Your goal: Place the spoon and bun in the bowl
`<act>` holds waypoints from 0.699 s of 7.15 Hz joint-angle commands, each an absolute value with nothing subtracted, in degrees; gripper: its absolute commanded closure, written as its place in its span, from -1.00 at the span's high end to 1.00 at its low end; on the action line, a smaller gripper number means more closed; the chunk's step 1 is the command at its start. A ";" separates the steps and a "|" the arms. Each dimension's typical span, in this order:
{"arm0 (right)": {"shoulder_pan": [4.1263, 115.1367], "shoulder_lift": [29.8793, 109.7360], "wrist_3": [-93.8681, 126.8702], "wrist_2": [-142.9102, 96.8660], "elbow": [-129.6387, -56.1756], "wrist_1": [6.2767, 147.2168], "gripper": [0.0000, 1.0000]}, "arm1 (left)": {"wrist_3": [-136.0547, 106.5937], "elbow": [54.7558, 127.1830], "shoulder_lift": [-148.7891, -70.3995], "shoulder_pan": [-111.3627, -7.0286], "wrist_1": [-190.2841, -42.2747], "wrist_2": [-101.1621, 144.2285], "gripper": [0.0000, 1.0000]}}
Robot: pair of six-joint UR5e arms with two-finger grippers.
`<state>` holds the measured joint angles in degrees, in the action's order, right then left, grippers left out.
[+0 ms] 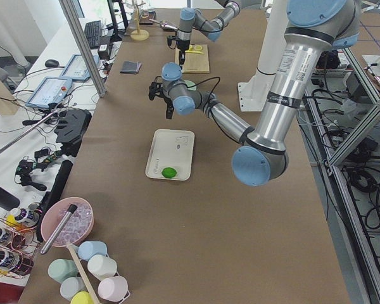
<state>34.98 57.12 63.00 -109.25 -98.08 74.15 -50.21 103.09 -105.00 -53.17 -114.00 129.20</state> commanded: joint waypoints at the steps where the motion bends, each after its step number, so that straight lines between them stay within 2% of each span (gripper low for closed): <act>1: 29.99 53.88 66.97 -104.08 -97.91 74.44 -0.92 | -39.92 103.71 -99.07 -58.96 -114.17 133.24 0.96; 2: 28.84 53.88 68.36 -103.02 -97.48 74.18 -0.15 | -39.90 103.88 -98.70 -59.15 -114.17 133.16 0.96; 3: 27.96 53.96 68.38 -102.83 -97.12 73.83 0.99 | -39.90 104.15 -98.61 -59.15 -114.17 133.07 0.96; 5: 27.77 54.40 67.50 -103.09 -97.82 73.57 1.00 | -39.90 103.98 -98.26 -59.15 -114.08 132.89 0.96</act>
<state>28.00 54.16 67.83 -103.03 -97.47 73.73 -39.96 104.10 -98.42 -59.11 -114.15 132.94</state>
